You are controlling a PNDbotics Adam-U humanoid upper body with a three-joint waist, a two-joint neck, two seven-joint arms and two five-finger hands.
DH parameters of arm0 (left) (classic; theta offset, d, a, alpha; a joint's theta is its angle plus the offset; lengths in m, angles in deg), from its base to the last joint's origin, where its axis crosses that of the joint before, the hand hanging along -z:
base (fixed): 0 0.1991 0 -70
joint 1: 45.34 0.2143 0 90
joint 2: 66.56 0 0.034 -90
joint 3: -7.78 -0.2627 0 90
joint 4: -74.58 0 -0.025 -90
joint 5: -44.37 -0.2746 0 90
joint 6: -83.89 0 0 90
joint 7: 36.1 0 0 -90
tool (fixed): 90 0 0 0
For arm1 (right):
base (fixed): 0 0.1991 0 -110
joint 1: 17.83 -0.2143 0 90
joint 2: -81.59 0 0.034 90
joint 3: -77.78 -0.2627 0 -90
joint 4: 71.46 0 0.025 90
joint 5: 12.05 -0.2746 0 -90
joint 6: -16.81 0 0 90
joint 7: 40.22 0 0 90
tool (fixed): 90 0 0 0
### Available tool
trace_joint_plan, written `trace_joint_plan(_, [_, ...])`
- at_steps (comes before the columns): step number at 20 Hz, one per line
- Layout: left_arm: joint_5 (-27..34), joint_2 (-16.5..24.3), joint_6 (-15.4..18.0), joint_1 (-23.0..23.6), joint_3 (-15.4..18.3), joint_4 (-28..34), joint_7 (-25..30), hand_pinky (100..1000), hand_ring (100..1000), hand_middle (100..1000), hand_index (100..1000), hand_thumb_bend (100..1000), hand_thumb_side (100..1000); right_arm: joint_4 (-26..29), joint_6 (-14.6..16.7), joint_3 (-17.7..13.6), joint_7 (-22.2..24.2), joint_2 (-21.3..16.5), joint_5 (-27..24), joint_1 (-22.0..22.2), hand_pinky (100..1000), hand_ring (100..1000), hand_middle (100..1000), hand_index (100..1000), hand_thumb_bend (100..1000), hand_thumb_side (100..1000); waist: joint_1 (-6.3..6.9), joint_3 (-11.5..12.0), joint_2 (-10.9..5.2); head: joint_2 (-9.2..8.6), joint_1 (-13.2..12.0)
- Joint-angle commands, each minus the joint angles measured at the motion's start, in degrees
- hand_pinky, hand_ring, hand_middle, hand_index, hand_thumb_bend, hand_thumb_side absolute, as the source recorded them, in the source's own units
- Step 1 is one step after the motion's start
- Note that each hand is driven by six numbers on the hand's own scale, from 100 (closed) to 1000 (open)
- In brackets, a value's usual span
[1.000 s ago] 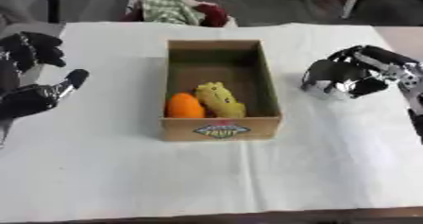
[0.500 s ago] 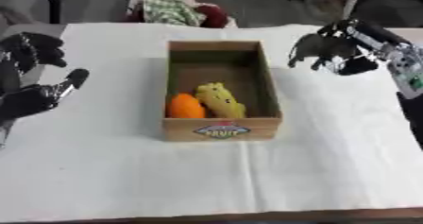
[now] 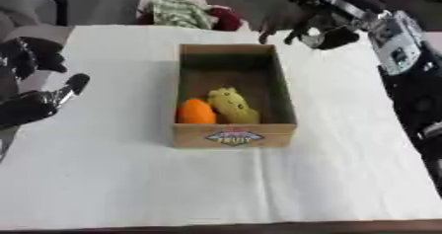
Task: Pick up objects on the table and place them in the box.
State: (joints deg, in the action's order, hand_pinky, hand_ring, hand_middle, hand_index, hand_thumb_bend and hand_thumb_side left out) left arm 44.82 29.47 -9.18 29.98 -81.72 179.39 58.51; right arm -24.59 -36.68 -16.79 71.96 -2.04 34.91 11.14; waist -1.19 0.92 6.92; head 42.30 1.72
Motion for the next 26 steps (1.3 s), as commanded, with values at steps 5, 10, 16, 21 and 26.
trace_joint_plan(5, [0.77, -0.69, 0.07, -1.19, -0.14, 0.91, 0.62, 714, 559, 530, 675, 530, 161, -1.88, -0.42, 0.67, 1.81, 4.73, 5.33, -0.74, 177, 189, 198, 452, 100, 227, 0.49, 0.68, -0.7, -0.31, 0.69])
trace_joint_plan(10, [1.05, -1.15, 0.06, -1.31, -0.2, 1.12, 0.77, 714, 559, 530, 675, 529, 164, -4.12, 0.53, 1.39, 1.7, 6.63, 9.84, 0.31, 211, 223, 235, 483, 100, 246, 0.6, 0.83, -0.34, -0.46, 0.7])
trace_joint_plan(16, [1.12, -1.31, 0.01, -1.49, -0.17, 1.23, 0.86, 715, 559, 530, 675, 527, 166, -5.62, 1.73, 1.96, 2.58, 6.97, 13.18, 0.82, 453, 478, 478, 680, 100, 284, 0.59, 0.7, 0.08, -0.53, 0.55])
trace_joint_plan(21, [1.01, -1.29, -0.04, -1.23, -0.05, 1.11, 0.82, 715, 559, 530, 675, 525, 170, -4.93, 2.28, 1.43, 3.04, 6.09, 12.4, 1.23, 772, 829, 774, 865, 100, 248, 0.48, 0.62, 0.19, -0.59, 0.28])
trace_joint_plan(26, [0.84, -1.4, -0.05, -0.77, 0.34, 0.85, 0.4, 715, 559, 529, 674, 525, 174, -1.86, 2.12, 0.68, 0.15, 3.84, 7.93, 1.85, 864, 897, 872, 916, 100, 199, 0.29, 0.21, 0.29, -0.54, -0.17])
